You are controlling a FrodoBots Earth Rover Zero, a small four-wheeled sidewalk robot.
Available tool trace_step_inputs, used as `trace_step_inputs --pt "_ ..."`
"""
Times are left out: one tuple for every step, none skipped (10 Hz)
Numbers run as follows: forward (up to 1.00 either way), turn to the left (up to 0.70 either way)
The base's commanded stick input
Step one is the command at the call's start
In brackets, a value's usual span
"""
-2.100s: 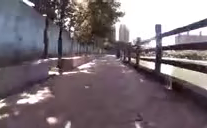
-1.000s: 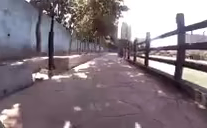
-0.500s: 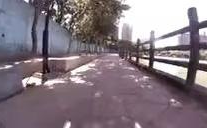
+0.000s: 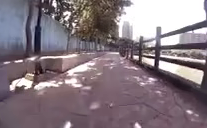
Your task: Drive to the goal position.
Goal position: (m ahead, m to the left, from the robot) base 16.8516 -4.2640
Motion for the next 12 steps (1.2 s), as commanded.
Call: trace_step_inputs --pt "0.7 0.0" --pt "0.7 0.0" --pt "0.7 0.0" --pt "0.7 0.0" --pt "0.7 0.0" --pt "0.7 0.0" --pt "0.7 0.0" --pt "0.7 0.0" --pt "0.7 0.0" --pt "0.7 0.0" --pt "0.7 -0.24" --pt "0.7 -0.31"
